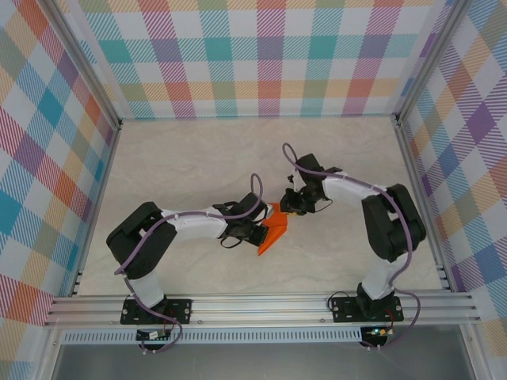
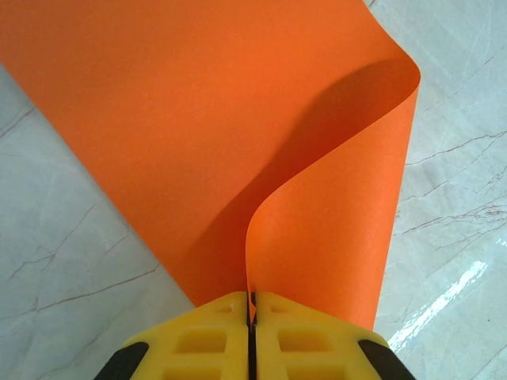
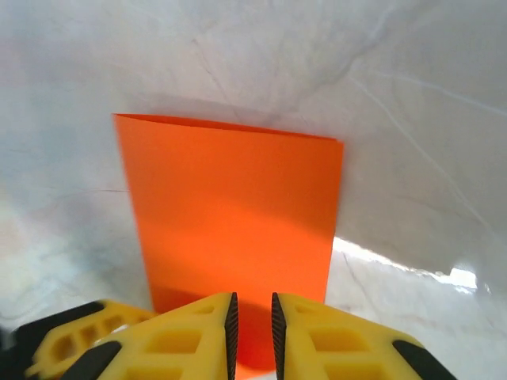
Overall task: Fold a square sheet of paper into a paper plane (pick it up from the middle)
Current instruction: Third fold the triangle at the center of the table.
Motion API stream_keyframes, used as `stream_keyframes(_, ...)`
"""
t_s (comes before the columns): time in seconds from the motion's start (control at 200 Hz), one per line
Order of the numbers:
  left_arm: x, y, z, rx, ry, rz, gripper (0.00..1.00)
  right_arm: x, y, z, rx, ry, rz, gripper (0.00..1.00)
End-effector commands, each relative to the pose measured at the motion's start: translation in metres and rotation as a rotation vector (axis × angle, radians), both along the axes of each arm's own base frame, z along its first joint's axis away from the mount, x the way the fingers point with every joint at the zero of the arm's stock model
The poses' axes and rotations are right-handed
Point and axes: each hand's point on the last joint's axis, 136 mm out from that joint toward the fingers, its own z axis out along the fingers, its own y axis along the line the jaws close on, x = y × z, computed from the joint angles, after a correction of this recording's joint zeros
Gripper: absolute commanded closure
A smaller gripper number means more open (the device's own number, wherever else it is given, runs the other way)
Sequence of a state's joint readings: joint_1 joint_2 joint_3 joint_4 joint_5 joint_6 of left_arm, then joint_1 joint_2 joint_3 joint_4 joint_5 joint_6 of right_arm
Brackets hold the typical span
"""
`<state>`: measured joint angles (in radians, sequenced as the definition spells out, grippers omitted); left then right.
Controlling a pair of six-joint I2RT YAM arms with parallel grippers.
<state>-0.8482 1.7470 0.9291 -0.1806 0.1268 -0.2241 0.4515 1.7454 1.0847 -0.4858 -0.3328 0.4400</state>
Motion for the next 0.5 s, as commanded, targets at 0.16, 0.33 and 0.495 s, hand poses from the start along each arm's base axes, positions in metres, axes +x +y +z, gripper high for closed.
stream_keyframes(0.16, -0.01, 0.018, -0.015, 0.041, 0.041, 0.033, 0.92, -0.029, 0.004, 0.024, 0.182, -0.03, -0.053, 0.85)
stream_keyframes(0.33, -0.01, 0.018, -0.01, 0.022, 0.032, 0.037, 0.91, -0.049, 0.014, 0.013, 0.256, 0.03, -0.041, 0.89)
stream_keyframes(0.495, -0.012, 0.018, -0.01, 0.015, 0.035, 0.034, 0.92, -0.058, 0.029, 0.007, 0.303, 0.067, -0.009, 0.89)
